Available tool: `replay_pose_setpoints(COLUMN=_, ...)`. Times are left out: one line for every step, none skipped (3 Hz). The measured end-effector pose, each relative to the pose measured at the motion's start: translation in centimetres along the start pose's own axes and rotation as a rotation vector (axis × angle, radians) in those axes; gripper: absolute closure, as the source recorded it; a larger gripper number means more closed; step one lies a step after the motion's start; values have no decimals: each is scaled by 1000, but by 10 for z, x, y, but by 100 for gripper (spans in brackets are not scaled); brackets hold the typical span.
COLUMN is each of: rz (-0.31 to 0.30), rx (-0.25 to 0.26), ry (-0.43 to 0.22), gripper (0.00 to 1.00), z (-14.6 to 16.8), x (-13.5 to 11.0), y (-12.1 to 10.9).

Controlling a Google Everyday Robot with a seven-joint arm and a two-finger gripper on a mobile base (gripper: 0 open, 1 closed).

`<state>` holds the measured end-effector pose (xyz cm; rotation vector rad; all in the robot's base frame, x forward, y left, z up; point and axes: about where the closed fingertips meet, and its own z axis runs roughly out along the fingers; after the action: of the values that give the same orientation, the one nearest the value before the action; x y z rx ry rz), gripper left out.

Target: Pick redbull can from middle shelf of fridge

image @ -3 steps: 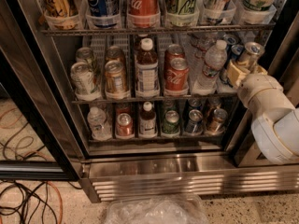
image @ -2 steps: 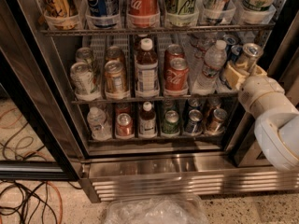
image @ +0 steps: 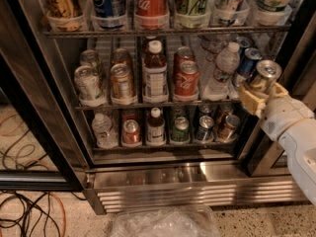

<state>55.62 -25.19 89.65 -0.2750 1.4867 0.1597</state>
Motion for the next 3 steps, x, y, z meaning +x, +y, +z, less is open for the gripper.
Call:
replay_pose_setpoints(rz=-4, rx=-42, ry=-22, gripper=100, z=0, x=-7, y=11)
replay_pose_setpoints(rz=-4, rx=-42, ry=-22, gripper=100, z=0, x=-7, y=11)
replay_pose_setpoints(rz=-34, rx=-112, ry=-25, gripper=100, z=-2, x=-6, y=32)
